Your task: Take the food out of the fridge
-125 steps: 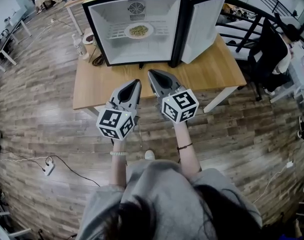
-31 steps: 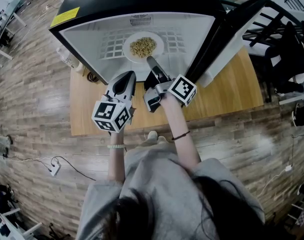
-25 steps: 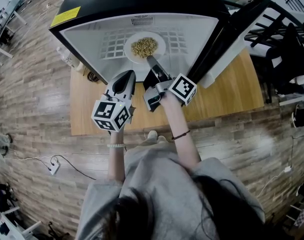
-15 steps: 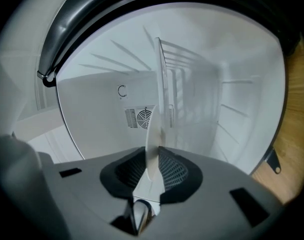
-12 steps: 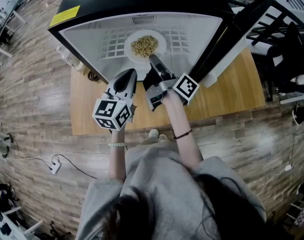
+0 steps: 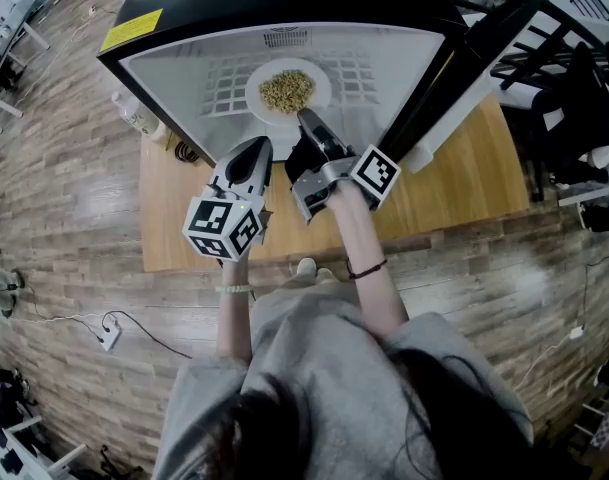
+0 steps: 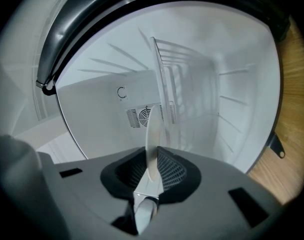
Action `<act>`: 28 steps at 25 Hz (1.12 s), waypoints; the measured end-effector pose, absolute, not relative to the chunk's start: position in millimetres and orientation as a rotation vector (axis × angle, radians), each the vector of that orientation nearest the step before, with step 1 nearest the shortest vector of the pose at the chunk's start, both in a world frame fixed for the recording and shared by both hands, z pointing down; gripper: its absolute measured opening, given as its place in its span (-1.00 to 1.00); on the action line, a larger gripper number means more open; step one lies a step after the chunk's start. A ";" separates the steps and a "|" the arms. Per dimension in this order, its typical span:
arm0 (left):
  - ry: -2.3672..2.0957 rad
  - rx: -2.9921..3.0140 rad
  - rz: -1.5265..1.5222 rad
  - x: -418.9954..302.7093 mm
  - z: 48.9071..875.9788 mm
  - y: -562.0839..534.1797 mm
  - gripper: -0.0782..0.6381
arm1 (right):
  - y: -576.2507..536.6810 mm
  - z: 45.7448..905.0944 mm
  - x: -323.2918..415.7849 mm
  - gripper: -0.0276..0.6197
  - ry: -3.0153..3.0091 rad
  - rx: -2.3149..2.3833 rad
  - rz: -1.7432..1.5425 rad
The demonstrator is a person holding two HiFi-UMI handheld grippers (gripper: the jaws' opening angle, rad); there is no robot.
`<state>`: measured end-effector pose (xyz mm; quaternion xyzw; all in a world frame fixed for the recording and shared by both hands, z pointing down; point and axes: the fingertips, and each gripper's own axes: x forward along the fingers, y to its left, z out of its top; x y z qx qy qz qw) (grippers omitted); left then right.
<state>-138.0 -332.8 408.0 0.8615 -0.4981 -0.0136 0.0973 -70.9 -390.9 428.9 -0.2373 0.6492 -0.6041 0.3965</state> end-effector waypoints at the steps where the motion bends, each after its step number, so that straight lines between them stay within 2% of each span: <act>1: -1.475 2.554 -0.040 -138.2 407.4 -332.2 -0.76 | -389.8 427.4 -70.5 -0.73 1.651 -0.596 -1.531; 28: -1.384 2.650 -0.031 -126.2 396.1 -280.8 -0.76 | -334.8 398.1 -52.5 -0.73 1.743 -0.469 -1.582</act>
